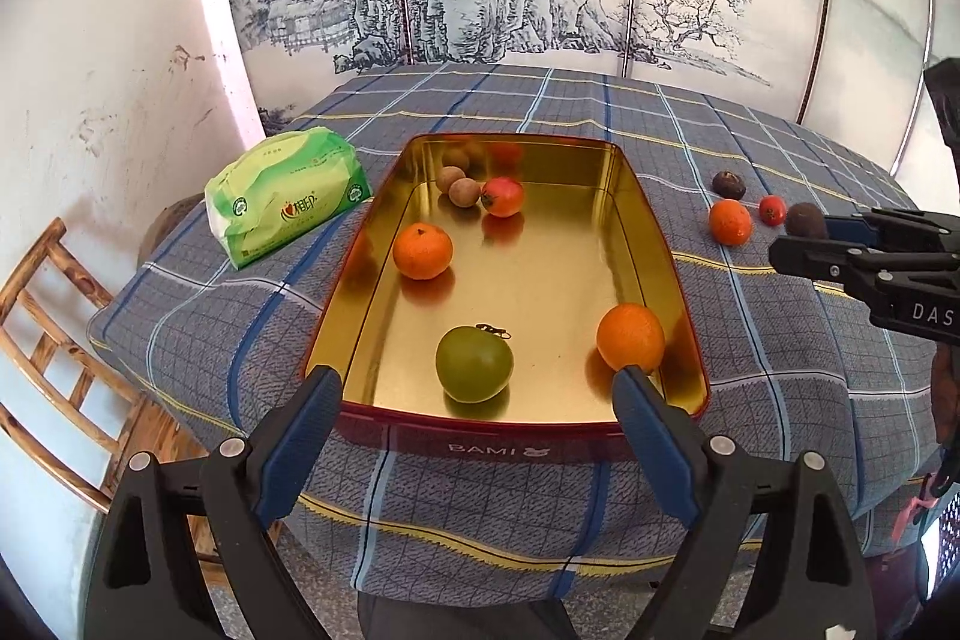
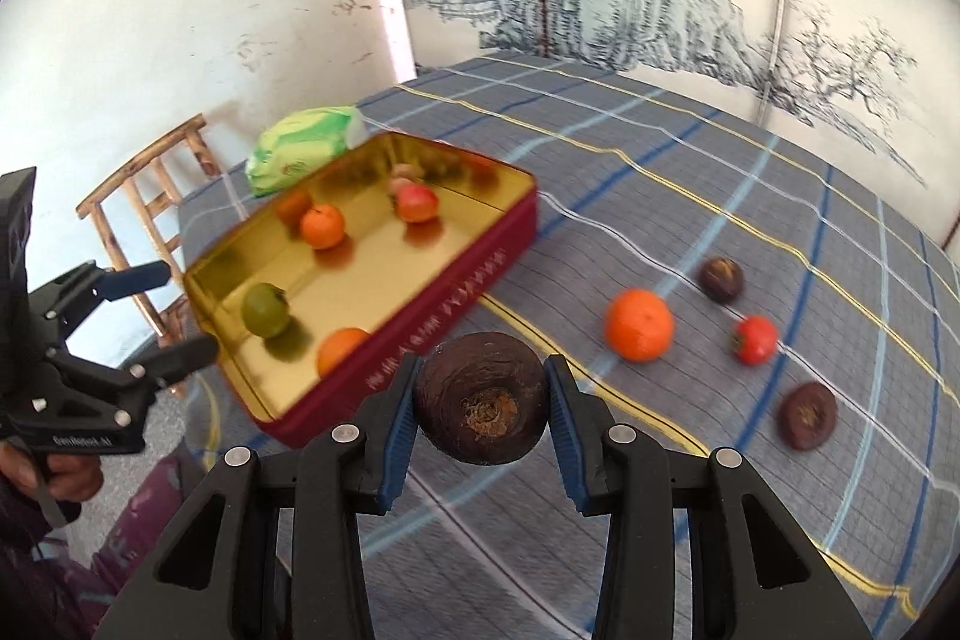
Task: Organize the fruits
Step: 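Carry the dark brown fruit into the gold tin and open the right tool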
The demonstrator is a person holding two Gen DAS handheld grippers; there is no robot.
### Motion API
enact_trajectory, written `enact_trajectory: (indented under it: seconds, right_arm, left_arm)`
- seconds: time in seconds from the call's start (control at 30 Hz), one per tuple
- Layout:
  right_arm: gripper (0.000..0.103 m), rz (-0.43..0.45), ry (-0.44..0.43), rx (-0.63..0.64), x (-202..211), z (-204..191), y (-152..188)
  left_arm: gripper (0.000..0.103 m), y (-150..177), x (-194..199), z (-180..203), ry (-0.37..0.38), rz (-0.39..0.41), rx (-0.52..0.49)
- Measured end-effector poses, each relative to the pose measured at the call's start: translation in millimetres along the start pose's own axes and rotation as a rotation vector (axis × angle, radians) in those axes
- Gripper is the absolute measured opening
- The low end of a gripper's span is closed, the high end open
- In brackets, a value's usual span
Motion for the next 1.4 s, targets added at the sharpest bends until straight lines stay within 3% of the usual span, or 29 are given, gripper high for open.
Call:
enact_trajectory:
  seconds: [0.43,0.63,0.8,1.4]
  right_arm:
    - [0.042,0.002,-0.061,0.060,-16.1,-42.8,-27.3]
    - [0.042,-0.008,-0.091,0.087,-35.8,-62.7,-44.6]
    - [0.042,-0.047,-0.104,0.095,-63.3,-72.5,-55.5]
    - [0.042,-0.170,-0.085,0.064,-129.1,-77.3,-69.4]
  left_arm:
    - [0.095,-1.0,5.1,-8.1,-0.010,0.011,0.019]
    - [0.102,-0.9,10.4,-12.8,-0.050,0.024,0.011]
    - [0.102,-1.5,12.0,-16.4,-0.084,0.025,0.000]
    - [0.102,3.3,4.8,-33.9,-0.077,-0.014,0.065]
Point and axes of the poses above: each gripper's, at about its wrist camera, not at the fingertips, and x roughly against the way its jaws point, z to its right, y to its underside, the point moved 7 cm from there along -x, roughly the way its jaws point, and after that the axes turned 2 degrees about y, right-handed, at the moved point
